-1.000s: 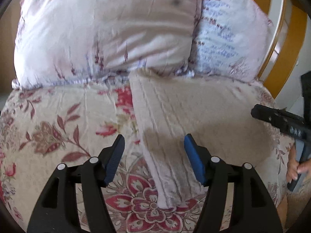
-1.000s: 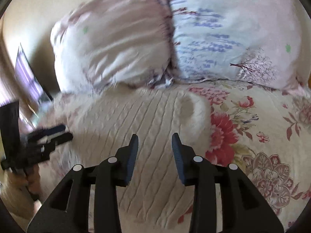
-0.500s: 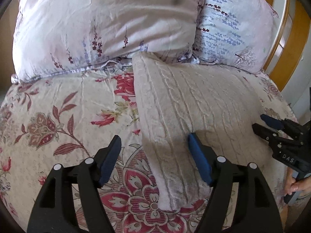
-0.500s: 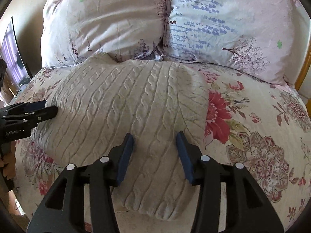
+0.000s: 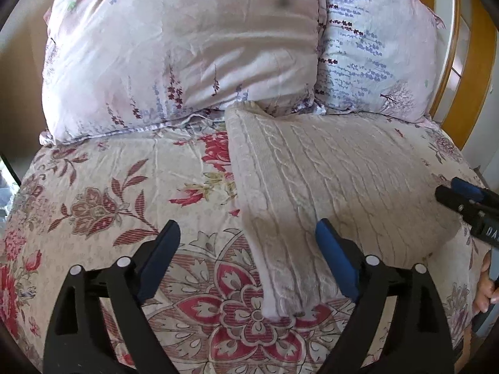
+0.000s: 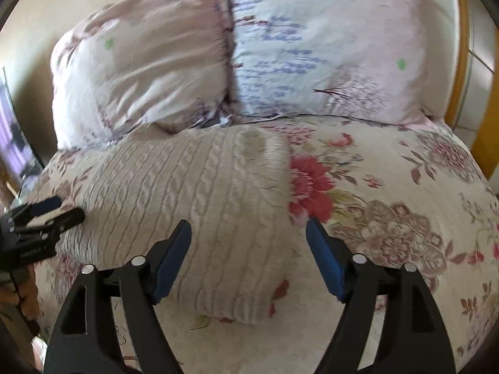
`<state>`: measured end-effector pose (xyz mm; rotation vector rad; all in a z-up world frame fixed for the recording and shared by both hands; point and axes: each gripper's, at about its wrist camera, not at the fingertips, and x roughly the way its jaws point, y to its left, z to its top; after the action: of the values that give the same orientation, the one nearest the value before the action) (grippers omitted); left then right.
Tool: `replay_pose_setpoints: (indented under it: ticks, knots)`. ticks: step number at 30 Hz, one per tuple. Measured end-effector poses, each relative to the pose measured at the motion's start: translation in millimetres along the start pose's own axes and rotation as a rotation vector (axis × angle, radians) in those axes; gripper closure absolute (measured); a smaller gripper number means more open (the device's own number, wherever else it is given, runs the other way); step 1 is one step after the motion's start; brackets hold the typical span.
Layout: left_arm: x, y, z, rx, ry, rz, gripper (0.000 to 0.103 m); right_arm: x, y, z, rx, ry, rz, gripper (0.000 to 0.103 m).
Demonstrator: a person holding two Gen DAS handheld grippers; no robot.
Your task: Fold small clothes
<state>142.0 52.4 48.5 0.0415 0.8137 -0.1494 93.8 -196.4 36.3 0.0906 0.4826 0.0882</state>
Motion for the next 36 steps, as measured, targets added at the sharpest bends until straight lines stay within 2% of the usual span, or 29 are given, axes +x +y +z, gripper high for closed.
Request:
replay_pose_setpoints:
  ticks: [1, 4, 5, 8, 11, 14, 24, 36]
  knots:
    - [-2, 0, 0, 0.003, -0.008, 0.005, 0.012, -2, -1, 0, 0.005, -0.01, -0.018, 0.012]
    - [-6, 0, -1, 0.007, -0.023, 0.012, 0.008, -10, -3, 0, 0.002, -0.043, -0.049, 0.01]
    - [-7, 0, -1, 0.006, -0.029, 0.015, 0.007, -13, -3, 0, 0.002, -0.056, -0.069, 0.004]
    - [-14, 3, -2, -0.006, -0.048, 0.019, 0.003, -24, -2, 1, 0.002, -0.098, -0.116, 0.001]
    - [-24, 8, -5, -0.031, -0.073, 0.01, 0.002, -34, 1, 1, 0.007, -0.117, -0.138, 0.001]
    - [-30, 12, -12, -0.052, -0.065, 0.006, 0.002, -35, 4, -5, 0.011, -0.087, -0.099, 0.001]
    - [-27, 6, -51, -0.076, 0.058, 0.016, 0.002, -20, 22, -40, 0.013, 0.032, -0.022, 0.001]
    - [-7, -20, -61, -0.032, 0.147, 0.037, 0.002, -4, 39, -57, -0.042, 0.119, -0.049, 0.001]
